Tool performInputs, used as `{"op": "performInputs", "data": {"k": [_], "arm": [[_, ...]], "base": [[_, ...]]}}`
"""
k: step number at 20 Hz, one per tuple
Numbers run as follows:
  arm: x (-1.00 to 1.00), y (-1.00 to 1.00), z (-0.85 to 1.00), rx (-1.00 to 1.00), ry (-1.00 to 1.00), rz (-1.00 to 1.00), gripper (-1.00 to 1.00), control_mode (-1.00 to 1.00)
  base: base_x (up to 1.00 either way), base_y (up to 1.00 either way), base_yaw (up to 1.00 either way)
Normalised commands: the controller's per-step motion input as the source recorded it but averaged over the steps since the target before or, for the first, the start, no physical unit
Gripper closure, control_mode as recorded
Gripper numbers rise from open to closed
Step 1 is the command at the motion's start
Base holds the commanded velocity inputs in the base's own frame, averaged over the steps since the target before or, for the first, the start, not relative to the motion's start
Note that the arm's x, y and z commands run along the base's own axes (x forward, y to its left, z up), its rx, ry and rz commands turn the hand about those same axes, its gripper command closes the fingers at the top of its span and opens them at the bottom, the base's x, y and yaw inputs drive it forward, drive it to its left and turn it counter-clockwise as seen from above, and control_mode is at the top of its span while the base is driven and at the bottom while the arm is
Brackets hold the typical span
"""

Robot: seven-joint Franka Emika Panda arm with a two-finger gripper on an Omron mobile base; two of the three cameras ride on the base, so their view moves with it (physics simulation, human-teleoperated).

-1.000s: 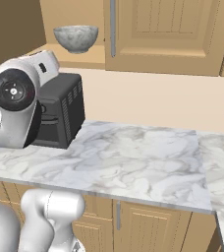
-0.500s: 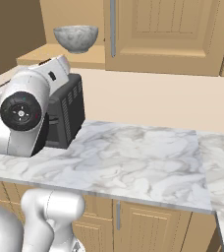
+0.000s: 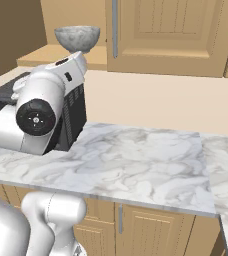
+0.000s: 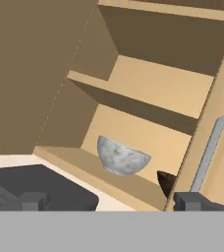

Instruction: Move the bowls from the cabinet to the plates on the dining table.

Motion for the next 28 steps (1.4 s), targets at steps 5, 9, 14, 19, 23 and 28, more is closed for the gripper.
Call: {"op": "performInputs", "data": {"k": [5,9,14,19,23,28], "arm": [[0.18,-0.15,0.19,0.09,-0.07,-0.11,-1.0,-1.0],[0.18,-0.25,0.12,0.08,-0.05,-0.09,-1.0,-1.0],[0.24,-0.32,0.07,0.09,-0.03,-0.05,-1.0,-1.0],[0.3,-0.36,0.03,0.11,0.0,0.0,-1.0,-1.0],[0.38,-0.26,0.04,0.11,0.01,0.0,-1.0,-1.0],[0.4,-0.17,0.01,0.08,0.0,0.01,-1.0,-1.0]], "base": [[0.0,0.0,0.0],[0.0,0.0,0.0],[0.0,0.0,0.0],[0.0,0.0,0.0],[0.0,0.0,0.0],[0.0,0.0,0.0]]}}
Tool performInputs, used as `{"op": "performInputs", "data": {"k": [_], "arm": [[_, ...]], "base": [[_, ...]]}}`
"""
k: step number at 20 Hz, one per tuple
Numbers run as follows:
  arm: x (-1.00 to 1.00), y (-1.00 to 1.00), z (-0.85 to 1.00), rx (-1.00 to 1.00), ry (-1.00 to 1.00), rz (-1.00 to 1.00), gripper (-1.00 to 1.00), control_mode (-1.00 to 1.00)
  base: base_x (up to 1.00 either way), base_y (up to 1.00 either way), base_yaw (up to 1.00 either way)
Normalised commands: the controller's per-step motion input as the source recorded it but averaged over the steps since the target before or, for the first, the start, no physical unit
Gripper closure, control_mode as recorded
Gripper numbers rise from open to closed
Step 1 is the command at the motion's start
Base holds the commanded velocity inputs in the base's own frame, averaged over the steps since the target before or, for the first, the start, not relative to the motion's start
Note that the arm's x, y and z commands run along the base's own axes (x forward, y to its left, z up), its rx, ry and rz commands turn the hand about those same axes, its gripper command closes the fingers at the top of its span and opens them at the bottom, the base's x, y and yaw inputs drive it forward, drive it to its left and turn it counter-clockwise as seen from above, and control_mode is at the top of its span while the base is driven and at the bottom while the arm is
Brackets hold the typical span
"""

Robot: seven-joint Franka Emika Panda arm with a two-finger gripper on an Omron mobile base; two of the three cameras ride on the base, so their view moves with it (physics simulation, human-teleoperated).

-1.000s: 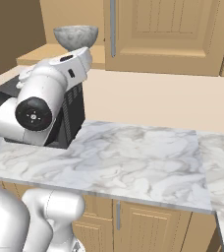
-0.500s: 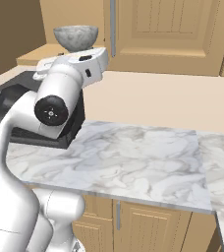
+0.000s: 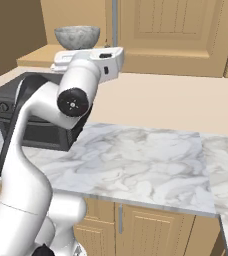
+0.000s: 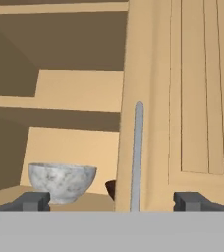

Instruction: Move the bowls from the cabinet to the plates on the dining table.

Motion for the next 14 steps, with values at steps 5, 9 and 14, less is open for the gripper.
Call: {"op": "performInputs", "data": {"k": [5,9,14], "arm": [[0.35,-0.13,-0.04,0.04,0.0,0.01,-1.0,-1.0],[0.23,-0.08,-0.13,0.0,-0.04,0.07,-1.0,-1.0],[0.28,-0.02,-0.05,0.0,-0.06,0.07,-1.0,-1.0]], "base": [[0.0,0.0,0.0],[0.0,0.0,0.0],[0.0,0.0,0.0]]}}
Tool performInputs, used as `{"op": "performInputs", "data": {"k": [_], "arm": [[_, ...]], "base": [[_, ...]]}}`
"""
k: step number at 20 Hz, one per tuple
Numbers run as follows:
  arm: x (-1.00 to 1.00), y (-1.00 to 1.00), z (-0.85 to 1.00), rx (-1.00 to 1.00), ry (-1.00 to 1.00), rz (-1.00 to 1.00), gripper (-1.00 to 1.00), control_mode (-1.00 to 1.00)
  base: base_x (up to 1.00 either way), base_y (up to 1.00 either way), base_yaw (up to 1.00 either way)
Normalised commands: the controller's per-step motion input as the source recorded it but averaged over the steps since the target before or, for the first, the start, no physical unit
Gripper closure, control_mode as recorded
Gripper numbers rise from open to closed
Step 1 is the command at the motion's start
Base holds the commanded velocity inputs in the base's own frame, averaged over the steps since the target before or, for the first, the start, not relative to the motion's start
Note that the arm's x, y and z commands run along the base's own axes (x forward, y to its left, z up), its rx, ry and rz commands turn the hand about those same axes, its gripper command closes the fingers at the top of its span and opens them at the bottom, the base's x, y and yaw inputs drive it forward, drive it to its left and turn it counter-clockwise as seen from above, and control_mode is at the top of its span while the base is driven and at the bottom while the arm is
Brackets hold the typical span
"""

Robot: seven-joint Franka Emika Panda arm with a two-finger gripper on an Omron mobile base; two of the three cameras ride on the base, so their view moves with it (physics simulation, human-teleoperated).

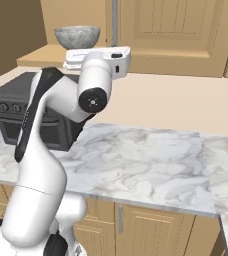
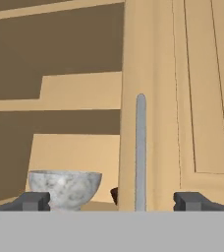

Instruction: Move the bowls from the cabinet to the plates on the dining table.

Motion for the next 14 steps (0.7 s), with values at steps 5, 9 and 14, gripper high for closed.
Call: {"op": "performInputs", "data": {"k": [5,9,14], "arm": [[0.28,0.07,0.0,-0.01,-0.07,0.03,-1.0,-1.0],[0.32,0.08,0.0,-0.02,-0.06,0.0,-1.0,-1.0],[0.35,0.0,0.06,-0.03,-0.01,-0.03,-1.0,-1.0]], "base": [[0.0,0.0,0.0],[0.0,0.0,0.0],[0.0,0.0,0.0]]}}
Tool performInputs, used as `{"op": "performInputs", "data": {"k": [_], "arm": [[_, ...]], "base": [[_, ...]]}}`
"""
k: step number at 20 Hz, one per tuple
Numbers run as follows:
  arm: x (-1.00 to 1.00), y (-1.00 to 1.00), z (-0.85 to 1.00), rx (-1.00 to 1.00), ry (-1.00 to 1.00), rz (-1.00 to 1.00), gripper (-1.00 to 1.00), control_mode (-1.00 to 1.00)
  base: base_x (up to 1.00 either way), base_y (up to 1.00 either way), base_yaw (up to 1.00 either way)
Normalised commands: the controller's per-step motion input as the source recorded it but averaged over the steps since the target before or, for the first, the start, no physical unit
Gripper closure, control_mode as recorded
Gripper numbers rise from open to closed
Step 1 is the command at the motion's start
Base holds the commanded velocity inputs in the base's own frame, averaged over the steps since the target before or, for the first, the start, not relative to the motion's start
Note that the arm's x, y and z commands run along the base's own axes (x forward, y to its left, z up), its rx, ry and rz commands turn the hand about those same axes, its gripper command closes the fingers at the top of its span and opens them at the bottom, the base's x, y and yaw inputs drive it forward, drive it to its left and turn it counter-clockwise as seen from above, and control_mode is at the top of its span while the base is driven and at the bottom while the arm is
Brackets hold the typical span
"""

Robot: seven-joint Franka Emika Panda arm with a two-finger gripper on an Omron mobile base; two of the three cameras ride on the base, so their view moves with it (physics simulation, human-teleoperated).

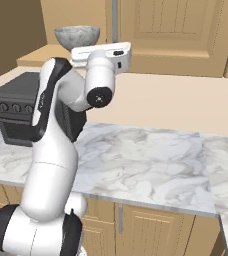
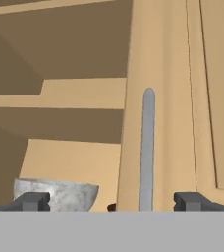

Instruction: Move the bowls from the cabinet to the plates on the dining table.

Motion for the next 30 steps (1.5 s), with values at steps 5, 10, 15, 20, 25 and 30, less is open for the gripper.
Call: {"op": "performInputs", "data": {"k": [5,10,15,20,25,30], "arm": [[0.37,0.0,0.15,-0.03,0.06,-0.05,-1.0,-1.0],[0.36,-0.05,0.18,-0.02,0.11,-0.05,-1.0,-1.0],[0.32,-0.23,0.14,0.0,0.14,-0.02,-1.0,-1.0],[0.27,-0.35,0.06,0.07,0.11,0.01,-1.0,-1.0],[0.28,-0.17,-0.01,0.09,0.04,0.03,-1.0,-1.0],[0.3,0.09,-0.21,0.07,0.0,0.02,-1.0,-1.0]], "base": [[0.0,0.0,0.0],[0.0,0.0,0.0],[0.0,0.0,0.0],[0.0,0.0,0.0],[0.0,0.0,0.0],[0.0,0.0,0.0]]}}
